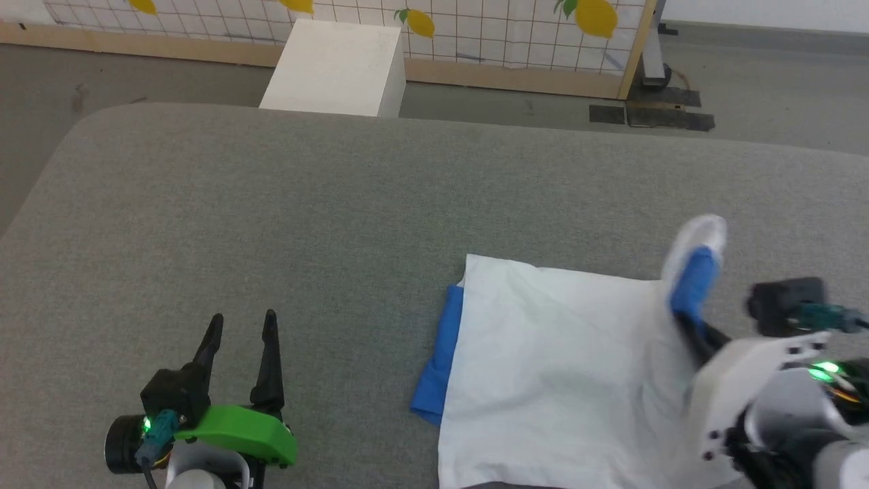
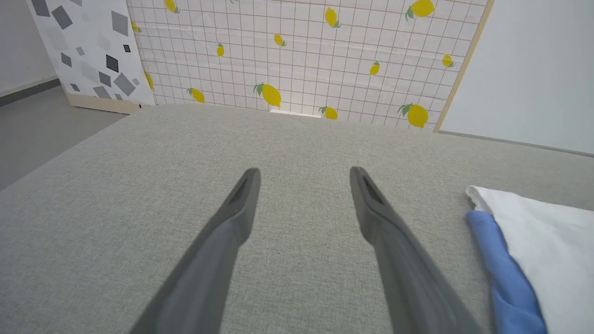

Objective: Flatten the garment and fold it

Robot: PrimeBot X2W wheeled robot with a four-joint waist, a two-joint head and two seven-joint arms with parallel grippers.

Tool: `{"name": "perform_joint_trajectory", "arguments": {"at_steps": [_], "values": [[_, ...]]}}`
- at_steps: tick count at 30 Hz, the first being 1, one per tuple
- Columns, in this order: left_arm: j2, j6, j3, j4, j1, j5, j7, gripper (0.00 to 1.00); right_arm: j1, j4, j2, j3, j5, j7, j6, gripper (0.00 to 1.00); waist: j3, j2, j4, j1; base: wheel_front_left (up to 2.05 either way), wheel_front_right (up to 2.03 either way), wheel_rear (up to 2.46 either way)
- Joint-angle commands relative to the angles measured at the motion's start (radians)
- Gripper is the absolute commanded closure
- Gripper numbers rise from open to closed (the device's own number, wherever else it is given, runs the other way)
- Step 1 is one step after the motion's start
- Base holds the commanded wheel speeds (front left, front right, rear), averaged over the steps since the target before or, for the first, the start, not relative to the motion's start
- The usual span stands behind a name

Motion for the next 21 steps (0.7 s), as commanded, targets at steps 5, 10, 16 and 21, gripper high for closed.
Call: {"name": "perform_joint_trajectory", "arguments": {"at_steps": [5,10,16,21], "values": [[-0.015,-0.011,-0.007,0.001,-0.028,0.002,-0.005,0.0,-0.087,0.009,0.0,0.201,-0.009,0.024,-0.001,1.0,0.037,0.0,0.028,0.0,0.0,0.0,0.0],[-0.025,-0.017,-0.016,0.001,-0.06,0.002,-0.005,0.0,-0.181,0.142,0.0,0.334,0.003,0.01,-0.001,1.0,0.082,0.0,0.061,0.0,0.0,0.0,0.0],[-0.038,-0.016,-0.022,0.001,-0.083,0.006,-0.005,0.0,-0.273,0.329,0.0,0.399,0.02,-0.011,-0.001,1.0,0.129,0.0,0.095,0.0,0.0,0.0,0.0],[-0.045,-0.017,-0.019,0.005,-0.086,0.008,-0.005,0.0,-0.31,0.449,0.0,0.415,0.061,-0.01,-0.001,0.96,0.144,0.0,0.102,0.0,0.0,0.0,0.0]]}}
